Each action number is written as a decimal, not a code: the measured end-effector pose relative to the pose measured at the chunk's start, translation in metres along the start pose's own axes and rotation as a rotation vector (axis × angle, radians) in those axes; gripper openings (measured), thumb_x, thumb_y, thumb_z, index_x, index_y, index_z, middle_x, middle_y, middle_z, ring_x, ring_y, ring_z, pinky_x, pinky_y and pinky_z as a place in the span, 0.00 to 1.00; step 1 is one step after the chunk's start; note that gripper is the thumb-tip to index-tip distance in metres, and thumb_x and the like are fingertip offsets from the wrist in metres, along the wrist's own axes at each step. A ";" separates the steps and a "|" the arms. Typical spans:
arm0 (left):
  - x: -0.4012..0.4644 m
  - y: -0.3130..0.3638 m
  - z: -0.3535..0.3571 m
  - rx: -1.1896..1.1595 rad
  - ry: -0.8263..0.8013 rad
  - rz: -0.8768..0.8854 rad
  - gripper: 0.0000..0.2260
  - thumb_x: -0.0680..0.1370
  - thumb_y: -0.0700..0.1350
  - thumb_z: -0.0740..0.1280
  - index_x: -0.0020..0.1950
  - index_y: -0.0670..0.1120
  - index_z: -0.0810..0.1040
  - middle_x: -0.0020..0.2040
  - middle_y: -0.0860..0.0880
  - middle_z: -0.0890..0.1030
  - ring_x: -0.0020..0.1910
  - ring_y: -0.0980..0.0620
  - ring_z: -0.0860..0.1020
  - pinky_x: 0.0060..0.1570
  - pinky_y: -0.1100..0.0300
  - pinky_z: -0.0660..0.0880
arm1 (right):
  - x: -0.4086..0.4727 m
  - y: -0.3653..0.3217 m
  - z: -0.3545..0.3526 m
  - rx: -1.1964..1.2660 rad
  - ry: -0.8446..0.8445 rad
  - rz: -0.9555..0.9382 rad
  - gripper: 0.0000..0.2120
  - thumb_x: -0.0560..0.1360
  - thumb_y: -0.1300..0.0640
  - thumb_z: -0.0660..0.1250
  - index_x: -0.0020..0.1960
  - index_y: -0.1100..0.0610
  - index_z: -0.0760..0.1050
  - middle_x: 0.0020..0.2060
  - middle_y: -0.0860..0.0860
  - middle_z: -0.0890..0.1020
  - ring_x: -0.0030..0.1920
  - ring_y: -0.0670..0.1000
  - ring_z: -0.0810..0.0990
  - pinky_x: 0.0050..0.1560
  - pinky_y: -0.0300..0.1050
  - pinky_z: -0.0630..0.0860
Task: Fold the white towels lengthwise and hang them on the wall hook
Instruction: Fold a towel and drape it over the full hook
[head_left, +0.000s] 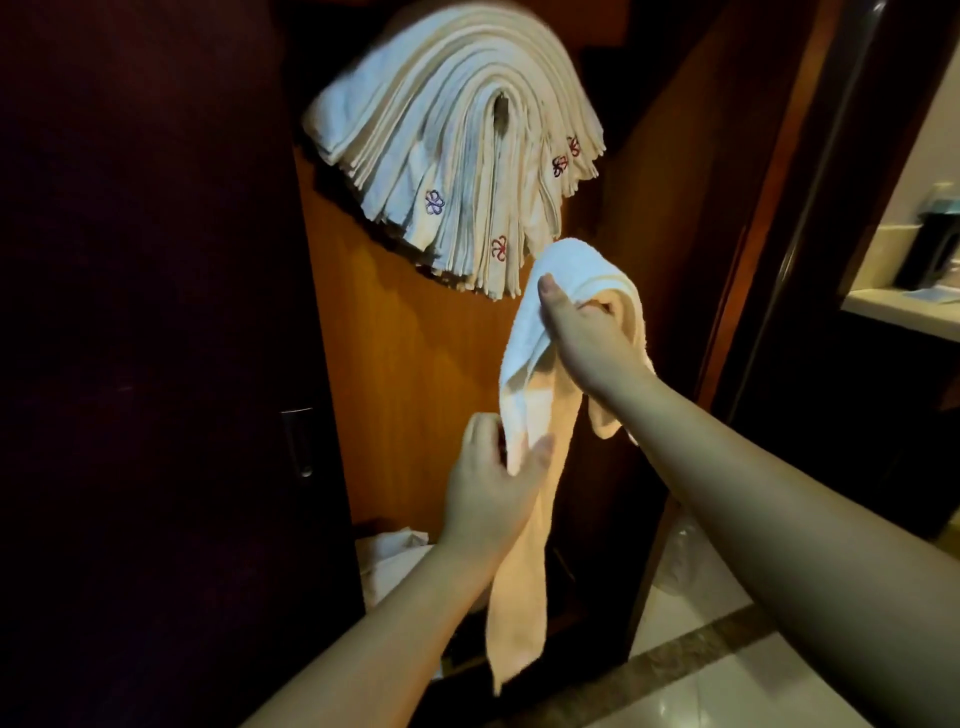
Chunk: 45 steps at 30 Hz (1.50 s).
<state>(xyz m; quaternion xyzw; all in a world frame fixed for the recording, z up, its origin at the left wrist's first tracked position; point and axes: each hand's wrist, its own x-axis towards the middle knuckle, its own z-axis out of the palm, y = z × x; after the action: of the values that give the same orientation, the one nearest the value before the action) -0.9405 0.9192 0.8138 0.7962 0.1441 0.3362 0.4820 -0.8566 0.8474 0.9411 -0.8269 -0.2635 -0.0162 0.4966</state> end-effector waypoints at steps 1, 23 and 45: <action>0.002 0.003 0.004 0.029 -0.019 -0.070 0.16 0.76 0.60 0.69 0.52 0.54 0.67 0.49 0.57 0.74 0.43 0.58 0.76 0.41 0.58 0.78 | -0.002 -0.003 0.000 -0.027 0.002 -0.015 0.34 0.81 0.34 0.47 0.55 0.60 0.80 0.56 0.57 0.80 0.55 0.52 0.78 0.58 0.42 0.66; 0.029 -0.129 -0.043 0.568 -0.032 -0.200 0.07 0.74 0.45 0.65 0.50 0.52 0.80 0.47 0.53 0.79 0.43 0.50 0.78 0.39 0.54 0.76 | 0.016 0.049 -0.075 0.208 0.484 0.129 0.15 0.81 0.45 0.57 0.50 0.57 0.74 0.38 0.46 0.77 0.42 0.47 0.76 0.44 0.42 0.68; 0.013 -0.088 -0.156 -0.471 0.171 -0.253 0.13 0.76 0.29 0.61 0.48 0.45 0.79 0.38 0.53 0.85 0.38 0.54 0.82 0.38 0.62 0.79 | 0.042 0.117 -0.057 0.928 0.559 0.358 0.13 0.75 0.53 0.66 0.59 0.55 0.70 0.52 0.53 0.83 0.53 0.53 0.83 0.55 0.50 0.81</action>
<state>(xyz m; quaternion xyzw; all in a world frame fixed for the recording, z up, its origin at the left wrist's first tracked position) -1.0279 1.0748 0.7913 0.6064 0.2006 0.3636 0.6782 -0.7545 0.7740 0.8869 -0.5181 0.0427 -0.0324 0.8536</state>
